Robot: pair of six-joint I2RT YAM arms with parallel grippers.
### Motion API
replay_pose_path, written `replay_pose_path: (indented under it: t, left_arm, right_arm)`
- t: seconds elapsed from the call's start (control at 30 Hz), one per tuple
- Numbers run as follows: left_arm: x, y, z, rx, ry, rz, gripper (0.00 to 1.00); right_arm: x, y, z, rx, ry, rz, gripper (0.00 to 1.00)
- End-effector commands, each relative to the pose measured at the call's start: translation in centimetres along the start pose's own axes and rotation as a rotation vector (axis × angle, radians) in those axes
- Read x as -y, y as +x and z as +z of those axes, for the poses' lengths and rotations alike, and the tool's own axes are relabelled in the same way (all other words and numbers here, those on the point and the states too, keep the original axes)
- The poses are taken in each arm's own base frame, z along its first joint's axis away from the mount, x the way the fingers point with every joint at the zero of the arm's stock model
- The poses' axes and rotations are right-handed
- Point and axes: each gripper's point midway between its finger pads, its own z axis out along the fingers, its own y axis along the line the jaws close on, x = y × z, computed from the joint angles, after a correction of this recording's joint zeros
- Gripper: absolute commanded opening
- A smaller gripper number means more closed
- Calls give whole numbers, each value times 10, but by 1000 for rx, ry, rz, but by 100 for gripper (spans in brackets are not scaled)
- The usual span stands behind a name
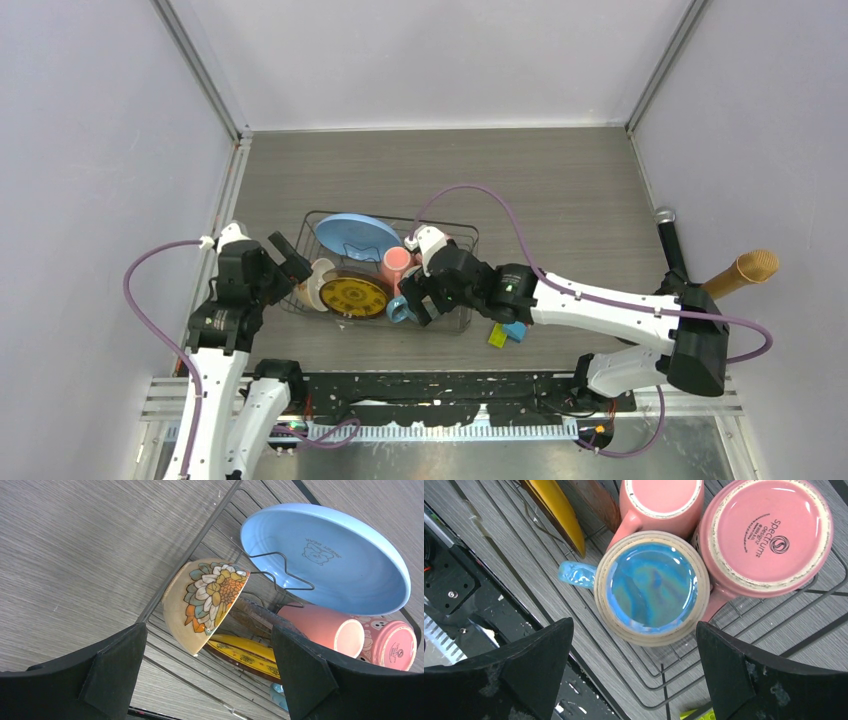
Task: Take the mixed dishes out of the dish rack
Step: Pick up the cup from the dish rack.
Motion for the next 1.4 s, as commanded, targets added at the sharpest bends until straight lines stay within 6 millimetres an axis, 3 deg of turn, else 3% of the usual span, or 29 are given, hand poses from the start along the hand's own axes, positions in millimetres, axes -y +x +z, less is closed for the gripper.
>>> replay_pose_path:
  t: [0.0,0.37,0.6,0.8,1.0,1.37]
  left_arm:
    - [8,-8,0,22,32,7,99]
    - [8,-7,0,24,38,6,99]
    - [9,-7,0,23,41,6,99]
    - [9,-7,2,19,40,6,99]
    - [9,-6,2,11,39,10,99]
    - [10,-7,-2,20,50,10,99]
  right_arm:
    - [-2,-20,9,105,14,13,100]
    - [3,-5,26,103,26,-56,100]
    - [16,-3,22,103,86,-84,100]
    - [-1,-11,11,179,-25,-22,100]
    - [3,-2,19,163,-12,-89,100]
    - [3,-13,22,209,-15,-181,100]
